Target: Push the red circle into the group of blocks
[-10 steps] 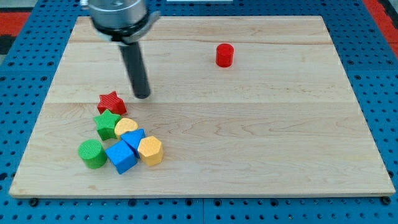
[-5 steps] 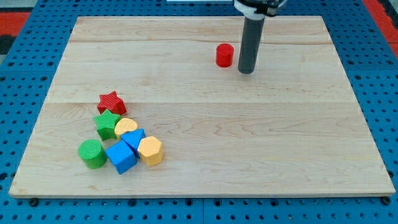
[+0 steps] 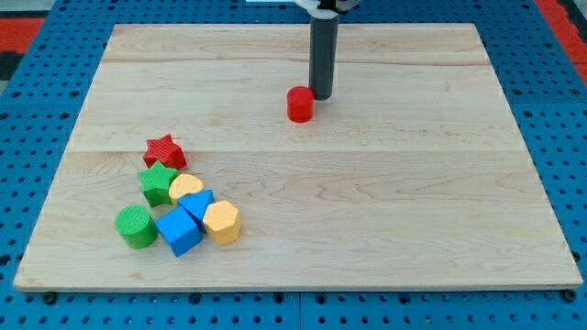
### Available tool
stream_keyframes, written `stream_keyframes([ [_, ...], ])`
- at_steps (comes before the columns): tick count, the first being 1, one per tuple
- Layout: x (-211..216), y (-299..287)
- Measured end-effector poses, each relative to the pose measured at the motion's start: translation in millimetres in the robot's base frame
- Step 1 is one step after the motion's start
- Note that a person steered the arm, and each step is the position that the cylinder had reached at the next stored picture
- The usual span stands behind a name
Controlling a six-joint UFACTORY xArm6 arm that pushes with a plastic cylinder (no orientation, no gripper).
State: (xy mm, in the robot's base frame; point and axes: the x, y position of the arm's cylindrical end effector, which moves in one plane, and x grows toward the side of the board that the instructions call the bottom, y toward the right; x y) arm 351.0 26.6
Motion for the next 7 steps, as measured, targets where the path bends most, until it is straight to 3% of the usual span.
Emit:
stream_keyframes([
  [3,42,-32],
  [7,44,-118],
])
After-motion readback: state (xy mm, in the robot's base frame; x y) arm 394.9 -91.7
